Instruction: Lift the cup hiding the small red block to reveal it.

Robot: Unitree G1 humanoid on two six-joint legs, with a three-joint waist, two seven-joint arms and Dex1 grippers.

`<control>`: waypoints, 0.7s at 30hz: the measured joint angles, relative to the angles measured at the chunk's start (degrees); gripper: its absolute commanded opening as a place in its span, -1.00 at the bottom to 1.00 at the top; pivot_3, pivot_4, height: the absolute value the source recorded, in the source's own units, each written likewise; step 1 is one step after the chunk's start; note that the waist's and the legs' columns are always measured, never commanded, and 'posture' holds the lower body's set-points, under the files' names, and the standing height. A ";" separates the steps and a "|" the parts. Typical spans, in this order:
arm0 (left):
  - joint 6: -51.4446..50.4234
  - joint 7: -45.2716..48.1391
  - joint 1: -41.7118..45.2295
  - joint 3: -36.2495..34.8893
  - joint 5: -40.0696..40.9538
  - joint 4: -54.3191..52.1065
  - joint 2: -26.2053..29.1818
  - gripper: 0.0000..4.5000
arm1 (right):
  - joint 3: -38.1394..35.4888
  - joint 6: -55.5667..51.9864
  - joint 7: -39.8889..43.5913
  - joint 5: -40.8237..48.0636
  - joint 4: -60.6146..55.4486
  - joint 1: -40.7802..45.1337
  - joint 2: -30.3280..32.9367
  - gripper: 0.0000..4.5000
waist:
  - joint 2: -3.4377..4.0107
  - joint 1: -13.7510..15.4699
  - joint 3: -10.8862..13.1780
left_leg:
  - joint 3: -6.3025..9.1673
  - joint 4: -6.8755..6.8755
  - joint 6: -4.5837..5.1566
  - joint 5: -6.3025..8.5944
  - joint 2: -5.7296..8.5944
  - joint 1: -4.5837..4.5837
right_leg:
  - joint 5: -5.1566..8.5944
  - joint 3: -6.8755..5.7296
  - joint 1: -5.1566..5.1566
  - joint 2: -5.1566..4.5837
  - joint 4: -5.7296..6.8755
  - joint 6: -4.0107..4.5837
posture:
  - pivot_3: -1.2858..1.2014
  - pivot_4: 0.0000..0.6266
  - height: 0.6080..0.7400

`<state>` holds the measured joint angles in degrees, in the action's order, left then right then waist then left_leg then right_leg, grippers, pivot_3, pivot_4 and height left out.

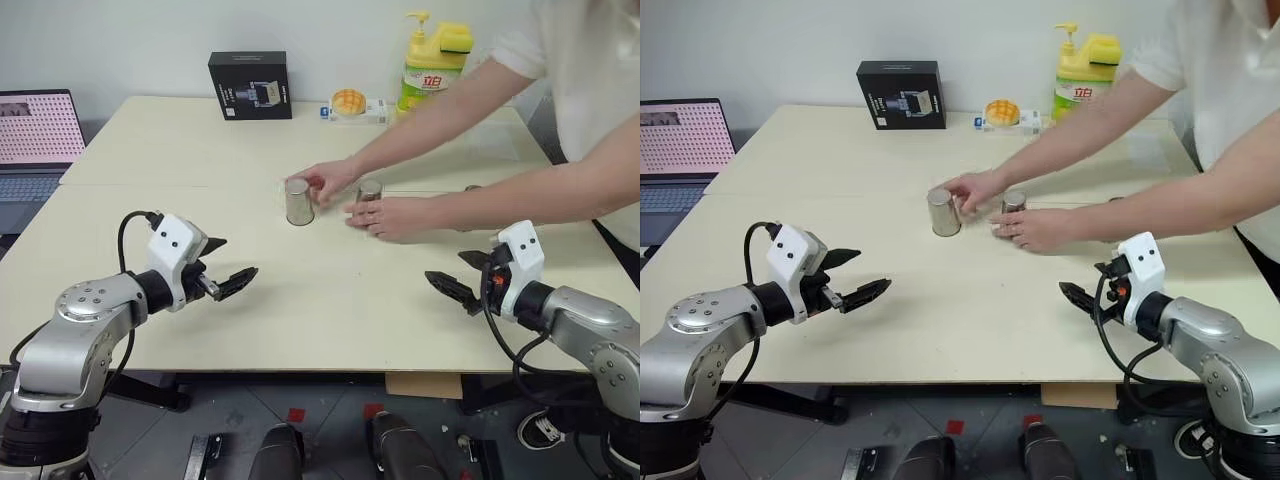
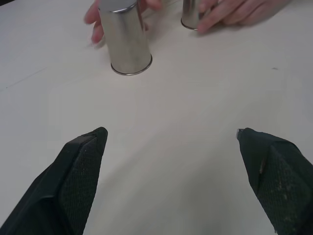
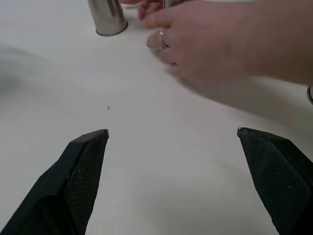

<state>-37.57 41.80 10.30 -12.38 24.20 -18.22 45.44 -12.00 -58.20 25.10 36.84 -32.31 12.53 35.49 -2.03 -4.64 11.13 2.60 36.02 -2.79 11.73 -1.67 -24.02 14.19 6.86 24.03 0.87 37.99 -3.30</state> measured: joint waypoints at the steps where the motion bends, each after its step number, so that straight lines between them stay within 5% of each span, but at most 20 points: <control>1: -0.10 -0.03 0.00 -0.02 0.03 -0.04 0.00 1.00 | 0.00 0.20 0.22 0.01 0.00 0.06 0.02 0.99 | 0.00 0.00 0.00 | 0.00 0.00 0.00 0.00 0.00 0.00 | 0.00 0.00 0.00 0.00 0.00 0.00 | 0.03 -0.52 1.00; 8: -0.66 -0.74 0.39 0.03 0.04 -0.24 -0.45 1.00 | 0.32 1.52 2.96 0.68 -0.28 0.60 0.85 0.99 | 0.00 0.01 0.00 | 0.00 0.00 0.00 0.00 0.00 0.00 | -0.01 0.00 0.00 0.00 0.00 -0.01 | 0.03 -0.52 1.00; 13: 1.86 -5.36 5.80 3.25 -2.09 3.23 -6.31 1.00 | 0.88 1.65 3.68 2.72 -2.11 1.80 0.36 0.99 | 0.00 0.14 -0.03 | 0.00 0.06 0.00 0.00 0.01 0.05 | -0.13 0.00 -0.08 0.00 0.01 -0.22 | 0.03 -0.52 1.00; 16: 10.83 -11.32 14.36 9.83 -9.40 15.28 -16.34 1.00 | 4.18 2.23 3.06 2.74 -3.20 4.41 -2.29 0.99 | 0.03 1.12 -0.07 | 0.09 0.12 0.02 -0.02 0.02 0.15 | -0.21 -0.08 -0.27 0.04 0.00 -0.27 | 0.03 -0.52 1.00; 21: 22.56 -15.06 22.53 13.17 -14.61 34.53 -24.58 1.00 | 9.14 6.28 2.33 0.59 -4.45 5.94 -4.42 0.99 | 0.01 1.41 -0.07 | 0.05 0.13 0.02 -0.01 0.03 0.12 | -0.22 -0.05 -0.27 0.03 -0.03 -0.29 | 0.03 -0.52 1.00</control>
<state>-15.01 26.74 32.84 0.79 9.59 16.31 20.86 -2.86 -51.92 27.43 37.43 -36.76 18.48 31.07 -2.01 -3.23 11.06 2.65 36.16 -2.77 11.72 -1.64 -23.90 13.98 6.82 23.77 0.90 37.96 -3.59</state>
